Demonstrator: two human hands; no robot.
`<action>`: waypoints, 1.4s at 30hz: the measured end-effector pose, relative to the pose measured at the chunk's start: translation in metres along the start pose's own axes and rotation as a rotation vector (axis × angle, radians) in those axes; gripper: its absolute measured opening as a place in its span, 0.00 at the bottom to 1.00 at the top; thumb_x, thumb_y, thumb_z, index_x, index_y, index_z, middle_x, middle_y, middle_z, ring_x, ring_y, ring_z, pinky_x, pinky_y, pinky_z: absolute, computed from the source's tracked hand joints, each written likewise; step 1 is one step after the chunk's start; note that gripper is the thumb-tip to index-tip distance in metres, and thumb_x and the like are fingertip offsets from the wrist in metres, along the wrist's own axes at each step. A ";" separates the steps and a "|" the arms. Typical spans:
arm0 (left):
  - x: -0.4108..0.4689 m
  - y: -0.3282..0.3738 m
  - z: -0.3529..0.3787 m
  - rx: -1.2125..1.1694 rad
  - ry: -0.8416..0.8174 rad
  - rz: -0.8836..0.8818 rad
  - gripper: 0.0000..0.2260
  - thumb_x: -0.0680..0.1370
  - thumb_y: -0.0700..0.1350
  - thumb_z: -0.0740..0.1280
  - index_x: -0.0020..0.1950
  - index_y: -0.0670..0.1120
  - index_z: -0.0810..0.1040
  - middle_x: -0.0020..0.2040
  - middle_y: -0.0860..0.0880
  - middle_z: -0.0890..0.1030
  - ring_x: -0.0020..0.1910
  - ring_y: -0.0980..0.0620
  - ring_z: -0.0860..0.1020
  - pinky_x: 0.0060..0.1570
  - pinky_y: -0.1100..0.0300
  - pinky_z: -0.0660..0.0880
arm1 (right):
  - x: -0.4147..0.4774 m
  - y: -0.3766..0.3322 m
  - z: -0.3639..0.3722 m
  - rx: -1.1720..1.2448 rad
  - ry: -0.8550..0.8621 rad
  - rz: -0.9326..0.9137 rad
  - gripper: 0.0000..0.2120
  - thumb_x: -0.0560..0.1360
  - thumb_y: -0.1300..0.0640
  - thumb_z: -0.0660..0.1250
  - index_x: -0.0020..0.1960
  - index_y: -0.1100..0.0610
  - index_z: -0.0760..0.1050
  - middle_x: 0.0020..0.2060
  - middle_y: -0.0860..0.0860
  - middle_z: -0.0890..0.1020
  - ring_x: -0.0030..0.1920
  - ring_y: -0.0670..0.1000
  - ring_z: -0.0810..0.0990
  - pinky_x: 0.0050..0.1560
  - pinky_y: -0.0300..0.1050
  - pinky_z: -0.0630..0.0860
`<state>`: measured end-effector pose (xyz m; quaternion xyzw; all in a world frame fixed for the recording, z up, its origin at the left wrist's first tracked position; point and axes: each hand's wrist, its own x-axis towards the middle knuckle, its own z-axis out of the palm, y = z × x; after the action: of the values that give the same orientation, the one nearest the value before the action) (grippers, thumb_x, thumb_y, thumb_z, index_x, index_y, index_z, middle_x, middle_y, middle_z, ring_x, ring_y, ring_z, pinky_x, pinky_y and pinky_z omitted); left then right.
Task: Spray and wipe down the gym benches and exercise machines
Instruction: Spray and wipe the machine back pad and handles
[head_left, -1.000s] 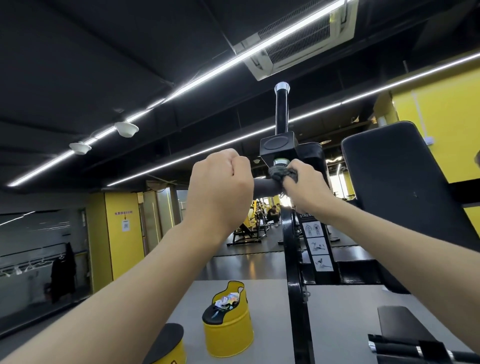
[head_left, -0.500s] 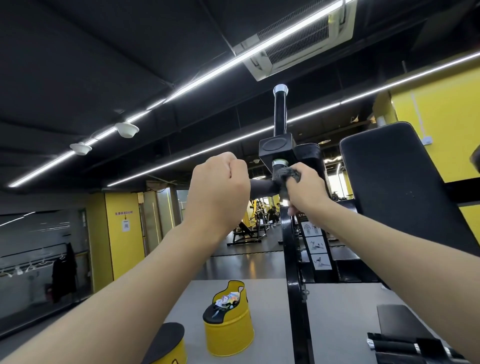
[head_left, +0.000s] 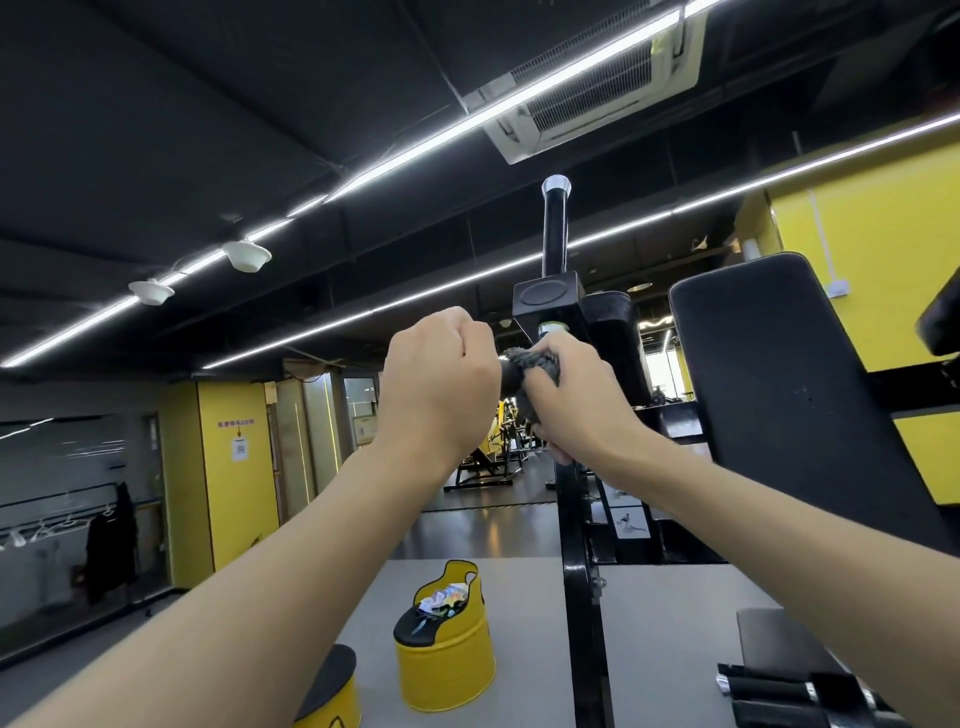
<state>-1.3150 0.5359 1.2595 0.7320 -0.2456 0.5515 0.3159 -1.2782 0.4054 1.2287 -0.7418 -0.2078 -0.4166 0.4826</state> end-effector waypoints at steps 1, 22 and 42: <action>0.000 0.000 0.000 -0.005 0.004 -0.004 0.19 0.72 0.50 0.54 0.39 0.37 0.78 0.35 0.42 0.78 0.39 0.45 0.76 0.40 0.44 0.73 | -0.005 -0.005 0.000 -0.015 -0.001 -0.026 0.05 0.78 0.61 0.58 0.47 0.53 0.70 0.39 0.57 0.80 0.29 0.53 0.75 0.28 0.48 0.73; -0.003 -0.001 0.000 -0.085 -0.028 -0.003 0.16 0.75 0.49 0.51 0.40 0.42 0.75 0.37 0.48 0.76 0.40 0.51 0.73 0.40 0.55 0.68 | -0.008 -0.030 -0.006 -0.038 0.008 -0.065 0.08 0.77 0.62 0.60 0.49 0.54 0.76 0.38 0.54 0.80 0.34 0.52 0.77 0.31 0.45 0.74; -0.003 -0.010 -0.001 -0.050 -0.009 0.071 0.21 0.78 0.51 0.49 0.40 0.43 0.77 0.33 0.48 0.77 0.37 0.50 0.77 0.41 0.46 0.75 | 0.104 0.028 -0.026 -0.927 -0.126 -0.344 0.12 0.78 0.62 0.64 0.61 0.58 0.73 0.62 0.60 0.69 0.48 0.58 0.77 0.43 0.50 0.76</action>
<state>-1.3092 0.5431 1.2553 0.7172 -0.2864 0.5527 0.3132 -1.2105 0.3601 1.3040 -0.8569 -0.1488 -0.4933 0.0129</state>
